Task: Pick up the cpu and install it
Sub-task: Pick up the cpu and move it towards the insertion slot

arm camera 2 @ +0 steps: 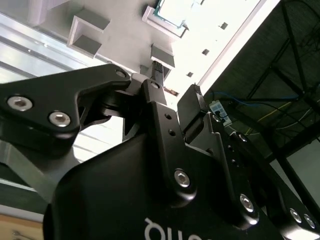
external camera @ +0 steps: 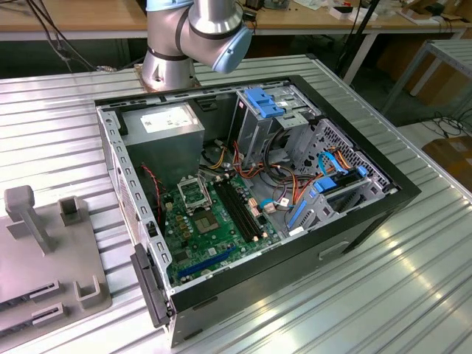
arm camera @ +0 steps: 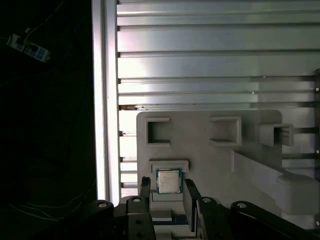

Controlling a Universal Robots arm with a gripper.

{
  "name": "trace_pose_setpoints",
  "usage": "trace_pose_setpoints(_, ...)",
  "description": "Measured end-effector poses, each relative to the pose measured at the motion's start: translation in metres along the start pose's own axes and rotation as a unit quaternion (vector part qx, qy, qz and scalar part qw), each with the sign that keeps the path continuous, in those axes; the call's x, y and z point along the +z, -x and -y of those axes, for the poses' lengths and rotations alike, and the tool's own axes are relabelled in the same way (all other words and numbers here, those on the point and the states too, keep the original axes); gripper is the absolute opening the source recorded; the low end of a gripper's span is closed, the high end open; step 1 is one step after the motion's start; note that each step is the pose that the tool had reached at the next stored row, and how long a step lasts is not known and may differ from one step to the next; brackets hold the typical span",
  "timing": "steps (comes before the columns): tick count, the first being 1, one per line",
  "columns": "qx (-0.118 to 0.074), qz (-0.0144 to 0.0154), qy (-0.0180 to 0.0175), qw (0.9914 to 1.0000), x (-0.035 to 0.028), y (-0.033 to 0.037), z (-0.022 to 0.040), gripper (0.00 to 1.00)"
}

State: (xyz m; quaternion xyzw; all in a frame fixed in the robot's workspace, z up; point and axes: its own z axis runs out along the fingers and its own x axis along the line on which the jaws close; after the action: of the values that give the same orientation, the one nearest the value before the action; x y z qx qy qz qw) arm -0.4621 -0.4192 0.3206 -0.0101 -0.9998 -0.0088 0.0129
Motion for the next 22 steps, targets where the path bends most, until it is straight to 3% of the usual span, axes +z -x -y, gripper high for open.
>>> trace_pose_setpoints(13, 0.0, 0.0002, 0.0001, 1.0, 0.0021, -0.0002, 0.0008, 0.4)
trace_pose_setpoints(22, -0.007, 0.0001, -0.0001, 0.99997, 0.0159, 0.0004, 0.0205, 0.4)
